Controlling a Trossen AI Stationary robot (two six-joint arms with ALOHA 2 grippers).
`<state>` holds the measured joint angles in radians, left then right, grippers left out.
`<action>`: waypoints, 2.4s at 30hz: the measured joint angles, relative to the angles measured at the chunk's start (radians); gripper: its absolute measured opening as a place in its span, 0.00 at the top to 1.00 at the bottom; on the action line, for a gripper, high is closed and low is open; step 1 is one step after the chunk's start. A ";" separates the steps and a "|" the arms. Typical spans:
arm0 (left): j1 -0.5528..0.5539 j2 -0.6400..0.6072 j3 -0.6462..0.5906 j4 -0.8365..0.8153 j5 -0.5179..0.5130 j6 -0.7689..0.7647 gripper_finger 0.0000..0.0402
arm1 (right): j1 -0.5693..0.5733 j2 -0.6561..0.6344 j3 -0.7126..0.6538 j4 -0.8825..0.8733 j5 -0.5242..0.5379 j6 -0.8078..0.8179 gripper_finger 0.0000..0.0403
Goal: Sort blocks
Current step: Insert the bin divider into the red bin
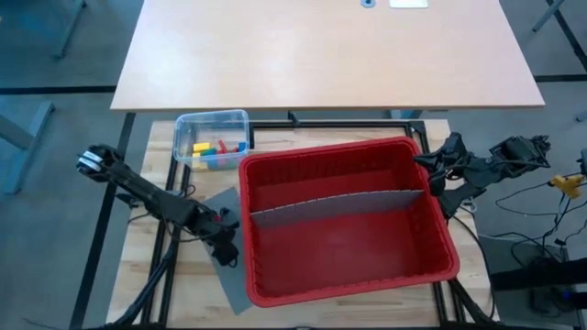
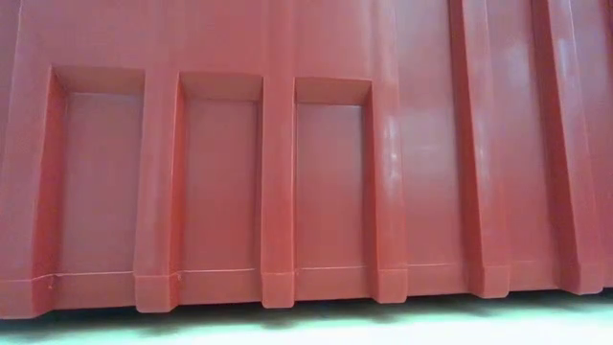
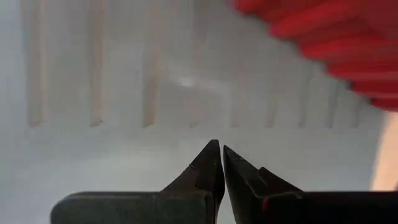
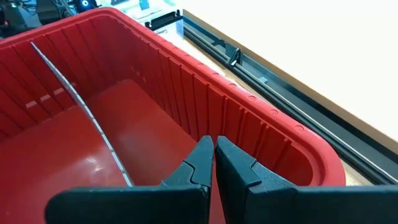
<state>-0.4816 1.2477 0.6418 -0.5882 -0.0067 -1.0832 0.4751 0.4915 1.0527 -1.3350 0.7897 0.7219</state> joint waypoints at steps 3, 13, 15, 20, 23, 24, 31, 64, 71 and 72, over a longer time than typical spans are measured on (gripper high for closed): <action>-0.010 0.046 0.010 0.016 0.023 0.034 1.00 | 0.000 0.000 0.000 -0.003 0.020 0.000 1.00; -0.022 0.224 0.010 0.207 0.089 0.062 1.00 | 0.000 0.000 0.000 -0.014 0.027 0.015 1.00; -0.032 0.253 0.009 0.235 0.105 0.076 1.00 | 0.000 0.000 0.000 -0.015 0.029 0.022 1.00; -0.050 0.314 0.004 0.279 0.220 0.117 1.00 | 0.000 0.000 0.000 -0.017 0.034 0.029 1.00; -0.059 0.322 -0.008 0.243 0.295 0.118 1.00 | 0.000 0.000 0.000 -0.018 0.035 0.032 1.00; -0.061 0.322 -0.010 0.224 0.317 0.119 1.00 | 0.000 0.000 0.000 -0.018 0.039 0.037 1.00; -0.061 0.293 -0.018 0.088 0.329 0.138 1.00 | 0.000 0.000 0.000 -0.020 0.050 0.039 1.00; 0.095 0.210 -0.028 -0.298 0.097 0.070 1.00 | 0.000 0.000 0.000 -0.023 0.049 0.033 1.00; 0.103 0.089 -0.042 -0.306 0.019 0.002 1.00 | 0.000 0.000 0.000 -0.022 0.046 0.035 1.00; 0.101 0.064 -0.041 -0.288 0.027 -0.007 1.00 | 0.000 0.000 0.000 -0.022 0.042 0.036 1.00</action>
<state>-0.3805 1.3121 0.6010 -0.8760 0.0207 -1.0900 0.4753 0.4915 1.0527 -1.3569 0.8319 0.7582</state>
